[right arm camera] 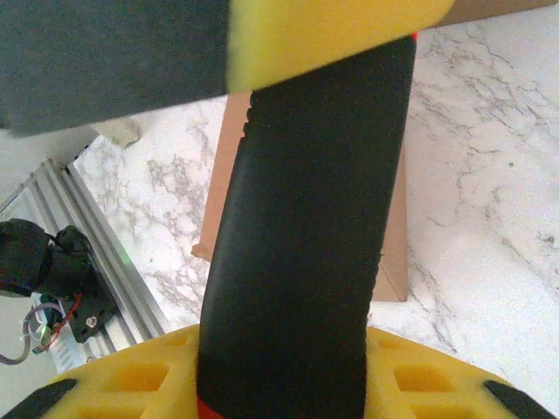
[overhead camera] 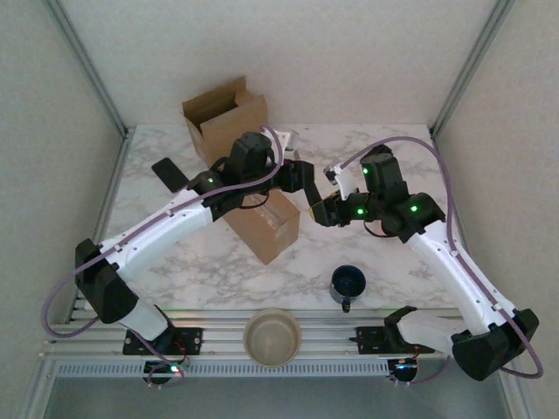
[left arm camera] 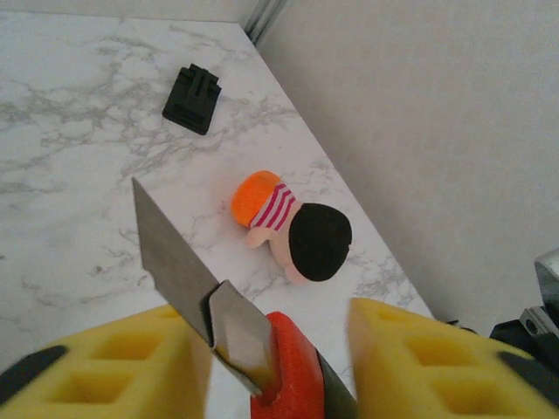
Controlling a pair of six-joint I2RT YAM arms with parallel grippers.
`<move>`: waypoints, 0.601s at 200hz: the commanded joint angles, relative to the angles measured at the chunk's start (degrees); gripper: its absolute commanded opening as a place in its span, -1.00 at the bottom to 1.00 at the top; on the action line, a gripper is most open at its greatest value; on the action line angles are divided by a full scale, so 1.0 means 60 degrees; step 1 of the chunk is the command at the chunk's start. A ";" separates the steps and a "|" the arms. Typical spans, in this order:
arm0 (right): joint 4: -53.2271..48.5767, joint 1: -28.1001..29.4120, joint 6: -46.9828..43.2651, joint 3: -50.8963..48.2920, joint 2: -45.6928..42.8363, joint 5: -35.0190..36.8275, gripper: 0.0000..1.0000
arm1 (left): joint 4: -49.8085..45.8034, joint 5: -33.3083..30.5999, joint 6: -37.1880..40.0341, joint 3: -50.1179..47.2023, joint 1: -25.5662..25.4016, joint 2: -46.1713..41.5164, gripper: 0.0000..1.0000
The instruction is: Unpack the express box
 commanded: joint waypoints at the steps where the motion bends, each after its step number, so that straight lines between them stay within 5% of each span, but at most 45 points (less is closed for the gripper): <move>1: 0.0299 0.0050 -0.0133 0.0469 0.0072 -0.0238 -0.69 | -0.0261 -0.0053 0.0087 0.0417 -0.0051 0.0167 -0.31; 50: 0.0522 0.0150 0.0020 0.0871 0.0449 -0.0100 -0.64 | -0.0564 -0.0123 0.0014 0.0493 -0.0065 0.0238 -1.00; 120: 0.0495 0.1276 -0.0012 0.1034 0.0238 0.3149 0.62 | -0.3072 -0.2092 -0.0617 0.2235 -0.0051 0.0882 -1.00</move>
